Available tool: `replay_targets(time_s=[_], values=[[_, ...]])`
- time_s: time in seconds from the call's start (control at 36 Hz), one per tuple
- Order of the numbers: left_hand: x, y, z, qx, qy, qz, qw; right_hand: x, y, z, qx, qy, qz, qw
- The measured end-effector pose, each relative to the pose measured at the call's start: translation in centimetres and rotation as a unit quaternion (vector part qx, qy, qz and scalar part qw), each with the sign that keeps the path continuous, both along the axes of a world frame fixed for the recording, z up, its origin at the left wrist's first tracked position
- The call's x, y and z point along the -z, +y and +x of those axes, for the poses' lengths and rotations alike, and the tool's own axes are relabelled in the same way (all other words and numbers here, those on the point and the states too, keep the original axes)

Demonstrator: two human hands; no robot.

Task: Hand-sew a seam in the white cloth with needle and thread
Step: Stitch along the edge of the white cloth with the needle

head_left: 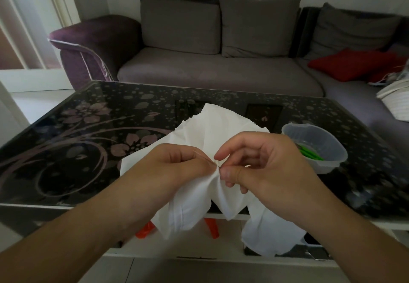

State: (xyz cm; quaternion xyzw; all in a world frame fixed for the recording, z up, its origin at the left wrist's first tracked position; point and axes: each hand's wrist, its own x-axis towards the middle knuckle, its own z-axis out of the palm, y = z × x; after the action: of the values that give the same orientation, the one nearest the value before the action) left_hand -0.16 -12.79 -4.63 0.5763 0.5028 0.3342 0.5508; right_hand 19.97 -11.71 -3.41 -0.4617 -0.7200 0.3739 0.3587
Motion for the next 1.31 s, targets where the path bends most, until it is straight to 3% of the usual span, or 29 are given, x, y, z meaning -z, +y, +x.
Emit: replay_targets(time_s=[0.14, 0.31, 0.44, 0.81, 0.92, 1.06, 1.19, 1.31], values=[[0.0, 0.0, 0.0, -0.009, -0.007, -0.006, 1.0, -0.4, 0.1, 0.4, 0.028, -0.066, 0.057, 0.996], [0.2, -0.4, -0.1, 0.0, 0.004, 0.005, 1.0, -0.1, -0.6, -0.8, -0.051, -0.011, 0.058, 0.997], [0.2, 0.0, 0.0, -0.006, 0.004, 0.004, 1.0, 0.4, -0.3, -1.4, -0.016, 0.043, 0.091, 0.995], [-0.2, 0.1, 0.3, -0.012, 0.059, 0.011, 0.998, -0.3, 0.0, -0.9, 0.058, 0.182, 0.035, 0.981], [-0.1, 0.0, 0.3, -0.022, 0.07, 0.006, 0.997, -0.6, 0.4, -0.3, 0.044, 0.215, 0.028, 0.975], [-0.1, 0.3, 0.1, -0.029, 0.089, 0.014, 0.995, -1.4, 0.6, 0.1, 0.004, 0.301, -0.055, 0.952], [0.0, 0.3, 0.1, -0.038, 0.088, 0.017, 0.995, -1.3, 0.6, -0.1, 0.001, 0.287, -0.097, 0.953], [0.3, 0.3, 0.0, -0.048, 0.093, 0.031, 0.994, -1.0, 0.6, -0.2, 0.022, 0.149, -0.082, 0.985]])
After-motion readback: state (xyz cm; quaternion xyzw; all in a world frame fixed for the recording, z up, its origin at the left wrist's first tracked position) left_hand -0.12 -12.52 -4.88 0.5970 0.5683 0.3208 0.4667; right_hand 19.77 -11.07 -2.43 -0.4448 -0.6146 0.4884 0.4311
